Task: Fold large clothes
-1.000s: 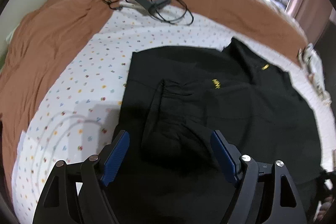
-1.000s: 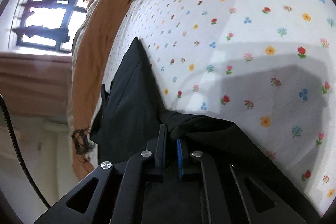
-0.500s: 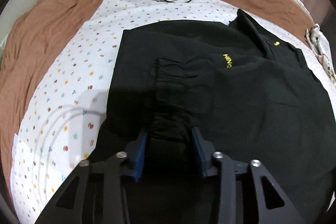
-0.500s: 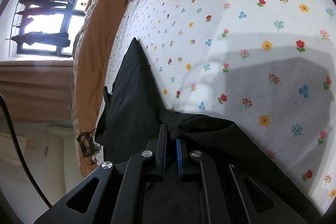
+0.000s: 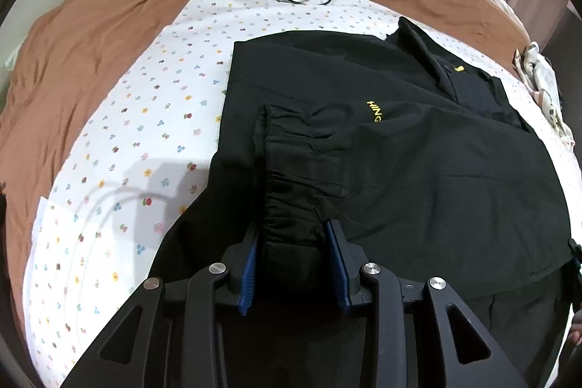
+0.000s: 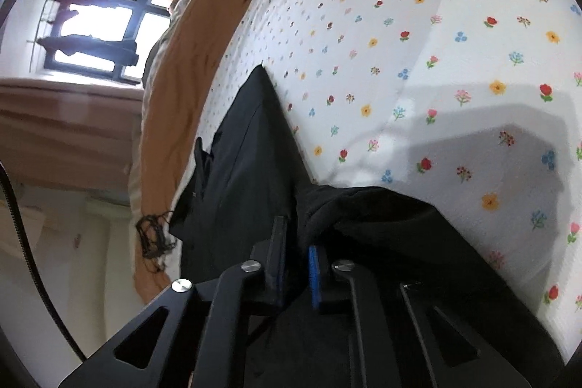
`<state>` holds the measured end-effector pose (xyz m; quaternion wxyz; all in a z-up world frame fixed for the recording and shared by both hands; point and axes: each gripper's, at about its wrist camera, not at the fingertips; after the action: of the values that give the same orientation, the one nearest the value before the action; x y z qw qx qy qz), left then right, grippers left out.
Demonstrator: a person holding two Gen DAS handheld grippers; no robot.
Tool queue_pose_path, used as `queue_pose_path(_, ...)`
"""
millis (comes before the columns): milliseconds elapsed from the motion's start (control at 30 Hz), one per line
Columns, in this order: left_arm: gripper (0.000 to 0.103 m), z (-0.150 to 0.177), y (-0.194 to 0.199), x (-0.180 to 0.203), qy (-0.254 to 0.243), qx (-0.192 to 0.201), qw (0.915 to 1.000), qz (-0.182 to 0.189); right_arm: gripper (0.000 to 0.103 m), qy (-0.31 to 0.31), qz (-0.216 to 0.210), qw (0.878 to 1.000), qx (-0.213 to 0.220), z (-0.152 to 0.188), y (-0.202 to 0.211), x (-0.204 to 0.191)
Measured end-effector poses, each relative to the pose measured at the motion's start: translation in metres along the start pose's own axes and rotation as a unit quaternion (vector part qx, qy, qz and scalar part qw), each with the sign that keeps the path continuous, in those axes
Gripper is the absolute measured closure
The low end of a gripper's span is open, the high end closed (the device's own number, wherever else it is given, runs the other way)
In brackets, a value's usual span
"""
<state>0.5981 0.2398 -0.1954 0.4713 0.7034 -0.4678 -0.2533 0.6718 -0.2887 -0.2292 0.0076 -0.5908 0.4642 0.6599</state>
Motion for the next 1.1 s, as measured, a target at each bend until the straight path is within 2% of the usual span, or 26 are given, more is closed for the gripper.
queue_pose_path(100, 0.066, 0.002, -0.002, -0.002, 0.001, -0.001, 0.9999, -0.013, 0.094, 0.004, 0.014, 1.0, -0.004, 0.001, -0.002, -0.003)
queue_pose_path(200, 0.059, 0.001, -0.009, -0.009, 0.02, -0.016, 0.9996, -0.007, 0.091, 0.008, 0.026, 1.0, -0.016, 0.002, -0.006, -0.004)
queue_pose_path(267, 0.054, -0.001, -0.006, -0.014, 0.031, -0.012, 0.9994, 0.006, 0.087, 0.0, 0.027, 0.999, -0.023, 0.001, -0.006, -0.001)
queue_pose_path(367, 0.045, -0.003, 0.009, -0.021, 0.049, -0.001, 0.9983, 0.033, 0.073, 0.008, 0.03, 0.999, -0.024, 0.003, -0.001, -0.003)
queue_pose_path(433, 0.031, -0.001, 0.028, -0.024, 0.051, 0.022, 0.9975, 0.043, 0.059, 0.019, 0.032, 0.999, -0.023, 0.008, 0.004, -0.007)
queue_pose_path(467, 0.028, 0.0, 0.04, -0.026, 0.051, 0.036, 0.997, 0.047, 0.056, 0.025, 0.033, 0.999, -0.024, 0.01, 0.007, -0.009)
queue_pose_path(533, 0.021, 0.005, 0.058, -0.029, 0.053, 0.055, 0.9957, 0.053, 0.037, 0.035, 0.033, 0.999, -0.022, 0.015, 0.013, -0.014)
queue_pose_path(600, 0.021, 0.01, 0.074, -0.031, 0.058, 0.065, 0.9945, 0.058, 0.028, 0.047, 0.033, 0.998, -0.013, 0.02, 0.02, -0.021)
queue_pose_path(700, 0.021, 0.022, 0.099, -0.032, 0.069, 0.083, 0.9919, 0.067, 0.024, 0.079, 0.04, 0.996, -0.01, 0.03, 0.03, -0.034)
queue_pose_path(800, 0.021, 0.04, 0.124, -0.031, 0.065, 0.108, 0.9887, 0.081, 0.018, 0.096, 0.017, 0.995, -0.024, 0.037, 0.038, -0.045)
queue_pose_path(900, 0.02, 0.055, 0.139, -0.031, 0.061, 0.114, 0.9876, 0.089, 0.0, 0.132, 0.02, 0.991, -0.012, 0.051, 0.055, -0.056)
queue_pose_path(1000, 0.02, 0.071, 0.154, -0.033, 0.059, 0.117, 0.987, 0.093, 0.0, 0.145, 0.019, 0.989, -0.007, 0.064, 0.075, -0.059)
queue_pose_path(1100, 0.012, 0.085, 0.168, -0.033, 0.051, 0.123, 0.987, 0.09, 0.0, 0.16, 0.029, 0.987, 0.0, 0.081, 0.093, -0.059)
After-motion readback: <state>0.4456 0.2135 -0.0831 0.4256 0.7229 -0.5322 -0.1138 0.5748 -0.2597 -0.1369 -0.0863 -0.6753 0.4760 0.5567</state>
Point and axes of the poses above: each gripper's, at about its wrist camera, not at the fingertips, and y roughly against the way its jaws point, x to its right, z to its underside, and after that the axes turned 2 degrees about -x, right-handed
